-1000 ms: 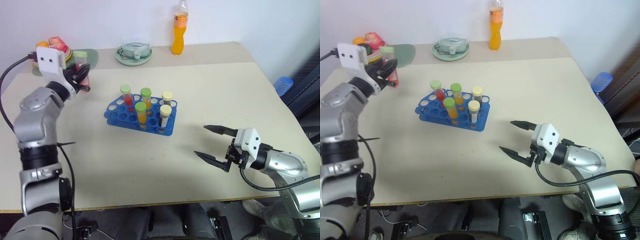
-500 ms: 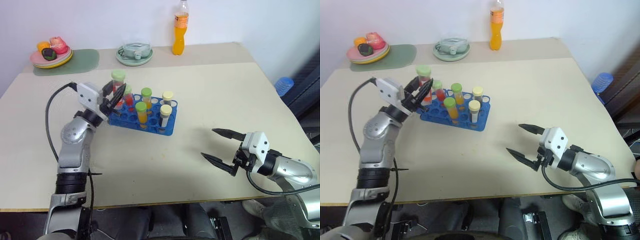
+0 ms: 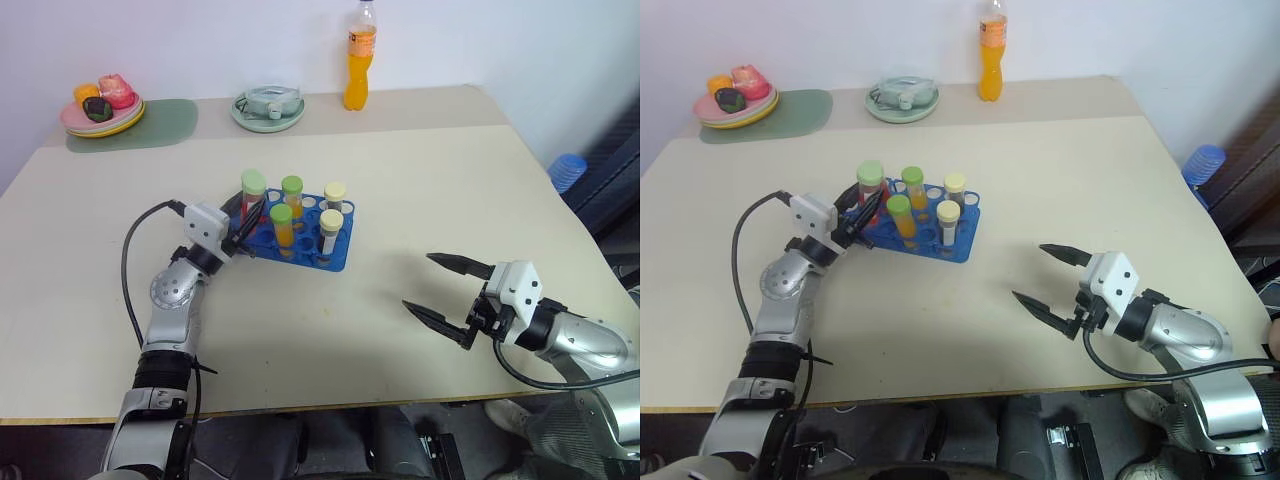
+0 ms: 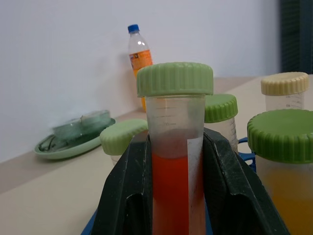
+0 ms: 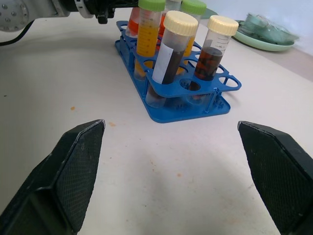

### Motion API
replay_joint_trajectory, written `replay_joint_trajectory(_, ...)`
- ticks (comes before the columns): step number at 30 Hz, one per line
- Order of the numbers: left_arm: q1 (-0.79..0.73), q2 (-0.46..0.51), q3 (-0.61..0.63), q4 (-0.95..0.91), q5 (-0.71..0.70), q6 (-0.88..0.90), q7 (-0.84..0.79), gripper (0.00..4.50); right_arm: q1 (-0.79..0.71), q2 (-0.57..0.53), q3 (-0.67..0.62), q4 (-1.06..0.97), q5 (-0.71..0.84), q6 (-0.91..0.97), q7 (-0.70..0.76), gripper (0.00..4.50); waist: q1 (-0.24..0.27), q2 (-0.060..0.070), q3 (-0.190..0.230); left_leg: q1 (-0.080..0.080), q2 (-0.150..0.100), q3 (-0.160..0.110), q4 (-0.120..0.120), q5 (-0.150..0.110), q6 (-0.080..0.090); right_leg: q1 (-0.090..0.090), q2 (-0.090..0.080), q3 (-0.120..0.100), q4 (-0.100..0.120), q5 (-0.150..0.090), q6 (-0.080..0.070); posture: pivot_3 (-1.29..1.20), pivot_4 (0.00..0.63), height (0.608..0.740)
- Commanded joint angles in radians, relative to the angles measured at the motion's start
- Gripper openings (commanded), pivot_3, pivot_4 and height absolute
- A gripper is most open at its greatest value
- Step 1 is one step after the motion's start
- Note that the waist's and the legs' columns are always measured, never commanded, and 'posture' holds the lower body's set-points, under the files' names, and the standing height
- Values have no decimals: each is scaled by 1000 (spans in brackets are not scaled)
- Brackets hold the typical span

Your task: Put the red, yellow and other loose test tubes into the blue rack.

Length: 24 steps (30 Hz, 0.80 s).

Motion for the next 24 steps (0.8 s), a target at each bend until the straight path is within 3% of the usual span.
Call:
replay_joint_trajectory(1, -9, -15, -19, 42, 15, -32, 5, 761, -3, -12, -33, -40, 10, -7, -5, 4500, 6, 0, 0, 0, 0, 0, 0, 0, 0, 0, 0, 0, 0, 0, 0, 0, 150, 740)
replay_joint_trajectory(24, 19, -57, 16, 120, -166, -97, -186, 761, -13, -9, -30, -33, 10, -11, -7, 4500, 21, 1, -1, 0, 0, 0, 1, -1, 1, 1, 0, 0, -1, 0, 0, 0, 150, 740)
